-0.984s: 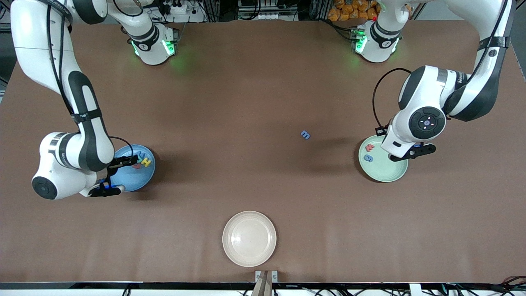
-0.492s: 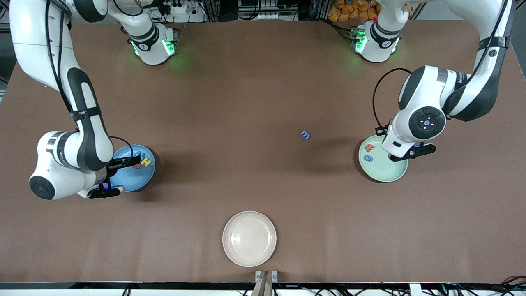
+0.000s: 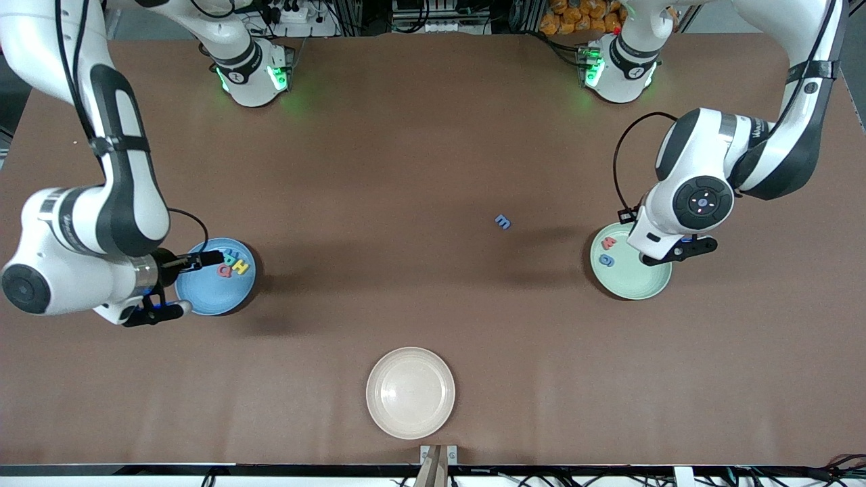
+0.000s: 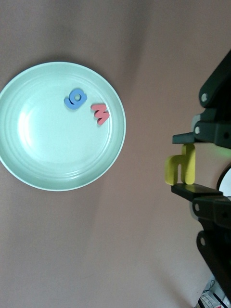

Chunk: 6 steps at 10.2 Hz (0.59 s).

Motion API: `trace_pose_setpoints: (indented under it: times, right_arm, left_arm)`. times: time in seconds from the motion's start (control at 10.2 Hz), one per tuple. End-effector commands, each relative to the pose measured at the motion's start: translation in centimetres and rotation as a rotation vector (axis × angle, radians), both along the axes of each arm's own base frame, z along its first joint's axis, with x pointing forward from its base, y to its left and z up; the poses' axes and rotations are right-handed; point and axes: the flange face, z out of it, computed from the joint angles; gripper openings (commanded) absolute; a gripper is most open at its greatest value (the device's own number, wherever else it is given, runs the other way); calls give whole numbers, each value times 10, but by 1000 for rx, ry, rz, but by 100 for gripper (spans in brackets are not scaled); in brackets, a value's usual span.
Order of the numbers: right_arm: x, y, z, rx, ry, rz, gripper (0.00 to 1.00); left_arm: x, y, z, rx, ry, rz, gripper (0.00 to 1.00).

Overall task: Sort uppercase to blue plate, lowercase to green plate
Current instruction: 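Release the R onto the blue plate and draw the right gripper back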

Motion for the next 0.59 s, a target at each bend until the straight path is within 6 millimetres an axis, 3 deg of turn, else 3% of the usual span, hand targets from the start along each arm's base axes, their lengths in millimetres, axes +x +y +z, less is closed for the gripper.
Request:
trace_pose_setpoints:
  times: [0.0, 0.2, 0.3, 0.49]
  right_arm:
    - [-14, -5, 62, -4, -78, -5, 100]
    - [-32, -8, 114, 4, -116, -8, 100]
    - [-39, -20, 137, 6, -144, -23, 100]
    - [-51, -35, 168, 11, -185, -39, 100]
  left_arm:
    - [6, 11, -6, 63, 46, 37, 0]
    - [6, 11, -6, 64, 44, 39, 0]
    - [5, 10, -5, 63, 42, 37, 0]
    - [6, 11, -5, 63, 42, 39, 0]
